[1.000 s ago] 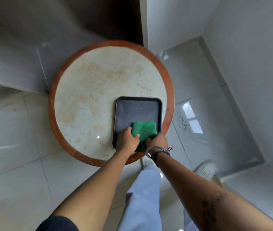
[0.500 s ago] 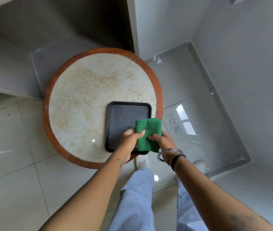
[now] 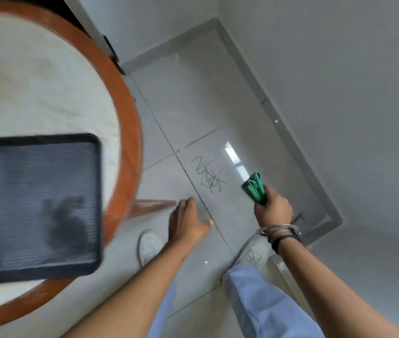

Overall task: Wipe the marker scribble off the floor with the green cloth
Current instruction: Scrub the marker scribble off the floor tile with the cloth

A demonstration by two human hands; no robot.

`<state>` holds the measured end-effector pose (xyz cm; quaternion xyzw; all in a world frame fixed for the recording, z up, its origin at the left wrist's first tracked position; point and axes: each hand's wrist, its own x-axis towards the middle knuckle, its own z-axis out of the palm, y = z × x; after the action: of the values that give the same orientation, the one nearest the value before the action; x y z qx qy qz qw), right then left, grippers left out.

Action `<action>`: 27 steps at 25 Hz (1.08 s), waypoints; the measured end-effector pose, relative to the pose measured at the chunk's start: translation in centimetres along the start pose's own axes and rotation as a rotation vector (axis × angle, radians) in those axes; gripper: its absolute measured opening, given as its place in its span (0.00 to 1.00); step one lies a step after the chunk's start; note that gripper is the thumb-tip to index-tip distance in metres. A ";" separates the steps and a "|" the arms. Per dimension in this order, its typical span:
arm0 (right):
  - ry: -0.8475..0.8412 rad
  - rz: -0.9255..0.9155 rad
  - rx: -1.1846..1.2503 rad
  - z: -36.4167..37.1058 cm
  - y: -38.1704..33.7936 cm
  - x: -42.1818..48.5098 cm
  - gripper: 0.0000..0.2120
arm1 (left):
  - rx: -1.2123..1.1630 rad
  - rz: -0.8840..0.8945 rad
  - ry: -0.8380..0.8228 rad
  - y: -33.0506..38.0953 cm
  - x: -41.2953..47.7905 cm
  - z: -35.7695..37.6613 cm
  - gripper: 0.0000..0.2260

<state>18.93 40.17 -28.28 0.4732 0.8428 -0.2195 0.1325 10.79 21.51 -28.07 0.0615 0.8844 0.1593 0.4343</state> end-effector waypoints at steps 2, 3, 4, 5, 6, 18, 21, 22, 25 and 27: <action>0.078 -0.146 -0.060 8.4 2.3 5.0 0.14 | 0.228 0.063 0.046 -2.3 7.6 5.0 0.37; 0.045 -0.245 -0.052 12.4 3.0 6.7 0.16 | 0.306 0.089 0.028 -3.5 10.9 7.0 0.39; -0.080 -0.365 -0.098 16.3 3.8 7.9 0.18 | 0.365 0.107 0.004 -4.6 13.7 8.8 0.42; -0.257 -0.482 -0.207 20.7 4.9 8.5 0.23 | 0.441 0.118 -0.002 -5.7 16.8 10.8 0.46; -0.423 -0.547 -0.352 24.6 6.2 8.7 0.29 | 0.525 0.111 0.001 -6.8 19.6 12.3 0.51; -0.138 -0.505 -0.388 29.1 8.3 15.6 0.38 | 0.814 -0.056 -0.017 -10.1 25.6 16.5 0.69; -0.213 -0.472 -0.343 29.5 6.0 13.2 0.41 | 0.823 -0.042 -0.019 -10.1 25.6 16.5 0.68; -0.298 -0.723 -0.400 30.0 6.7 11.3 0.41 | 0.827 -0.032 -0.018 -10.2 25.7 16.4 0.68; -0.375 -1.184 -0.551 28.6 9.5 12.5 0.36 | 0.851 -0.026 -0.011 -10.8 25.9 16.5 0.68; -0.194 -0.930 -0.453 28.2 8.3 16.4 0.35 | 0.877 -0.025 -0.005 -10.9 26.0 16.8 0.68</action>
<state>18.01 42.10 -61.91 -0.0137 0.9740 -0.1103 0.1975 8.30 21.47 -60.80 0.2298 0.8681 -0.2365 0.3710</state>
